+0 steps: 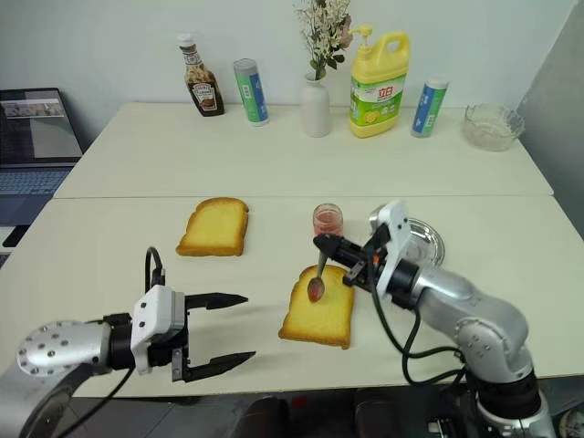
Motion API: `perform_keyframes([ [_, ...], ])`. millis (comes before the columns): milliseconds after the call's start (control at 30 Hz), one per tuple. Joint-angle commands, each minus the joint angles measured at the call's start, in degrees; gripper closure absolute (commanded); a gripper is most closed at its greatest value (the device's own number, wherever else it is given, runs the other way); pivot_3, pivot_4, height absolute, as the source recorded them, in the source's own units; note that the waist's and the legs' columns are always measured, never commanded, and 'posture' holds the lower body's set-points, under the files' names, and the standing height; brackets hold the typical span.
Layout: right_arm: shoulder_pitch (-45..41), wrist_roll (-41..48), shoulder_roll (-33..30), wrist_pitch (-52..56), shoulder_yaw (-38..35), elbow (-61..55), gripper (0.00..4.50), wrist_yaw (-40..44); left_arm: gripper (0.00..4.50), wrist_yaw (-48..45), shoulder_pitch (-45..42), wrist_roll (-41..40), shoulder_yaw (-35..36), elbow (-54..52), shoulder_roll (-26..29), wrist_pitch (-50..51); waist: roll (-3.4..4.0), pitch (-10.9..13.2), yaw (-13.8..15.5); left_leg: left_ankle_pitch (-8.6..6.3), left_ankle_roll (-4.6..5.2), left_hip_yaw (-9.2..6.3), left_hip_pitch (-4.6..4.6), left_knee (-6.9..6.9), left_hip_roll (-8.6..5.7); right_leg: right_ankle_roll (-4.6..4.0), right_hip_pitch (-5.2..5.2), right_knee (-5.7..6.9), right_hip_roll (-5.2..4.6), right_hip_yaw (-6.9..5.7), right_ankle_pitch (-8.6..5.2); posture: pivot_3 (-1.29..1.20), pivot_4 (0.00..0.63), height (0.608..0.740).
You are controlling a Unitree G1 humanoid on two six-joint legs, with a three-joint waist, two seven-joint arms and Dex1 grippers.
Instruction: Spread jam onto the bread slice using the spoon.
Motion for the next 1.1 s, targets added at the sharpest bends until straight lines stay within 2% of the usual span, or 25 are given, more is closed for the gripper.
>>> perform_keyframes([
  [33,-1.3,-6.4,-0.8,-7.2,1.2,-1.8,4.48,3.8,0.0,2.1,-0.3,-0.6,0.9,-3.3,-0.4,-0.1,-0.01,0.0,0.0,0.0,0.0,-0.01,0.01,0.02,0.0,0.01,0.02,0.0,0.0,-0.01,0.01,0.0,0.15,0.74],
  [467,2.3,-25.3,-3.6,-24.5,8.7,-0.7,4.48,14.3,0.0,4.8,-6.0,-0.9,-0.9,-1.6,-0.3,1.9,-0.02,0.0,0.5,0.0,0.0,0.0,0.08,0.07,-0.01,0.03,0.09,0.01,0.01,-0.02,0.03,0.0,0.15,0.74],
  [733,4.1,-27.0,-3.8,-28.1,7.6,-1.6,4.48,16.5,0.0,3.0,-7.3,-0.4,-2.6,-1.2,0.0,0.8,-0.02,0.0,0.5,0.0,0.0,0.0,0.16,0.08,-0.02,0.03,0.18,0.03,0.01,-0.01,0.03,0.0,0.15,0.74],
  [833,5.0,-25.2,-2.8,-26.2,5.3,-1.3,4.48,14.8,0.0,2.7,-7.7,0.4,-3.5,-0.7,0.0,-0.3,-0.02,0.0,0.5,0.0,0.0,0.0,0.19,0.08,-0.02,0.03,0.2,0.03,0.01,-0.01,0.03,0.0,0.15,0.74],
  [900,5.4,-20.3,-0.6,-21.6,1.0,-0.6,4.48,11.3,0.0,2.9,-8.0,0.7,-3.8,-0.2,-0.1,-0.7,-0.03,0.0,0.5,0.0,0.0,0.0,0.21,0.08,-0.02,0.02,0.23,0.04,0.01,-0.01,0.03,0.0,0.15,0.74],
  [1033,6.2,-5.6,4.6,-11.1,-8.0,-0.5,4.48,2.4,0.0,3.4,-8.3,0.9,-4.1,0.6,-0.6,-1.3,-0.03,0.0,0.5,0.0,0.0,0.0,0.22,0.09,-0.02,-0.19,0.24,0.07,0.01,0.0,0.16,0.0,0.15,0.74],
  [1100,9.0,0.4,5.7,-6.5,-9.4,-1.3,4.48,-0.3,0.0,3.7,-8.5,0.9,-4.4,0.6,-0.9,-1.3,-0.06,0.0,0.5,0.0,0.0,0.0,0.22,0.08,-0.02,-0.21,0.25,0.06,0.01,0.0,0.17,0.0,0.15,0.74],
])
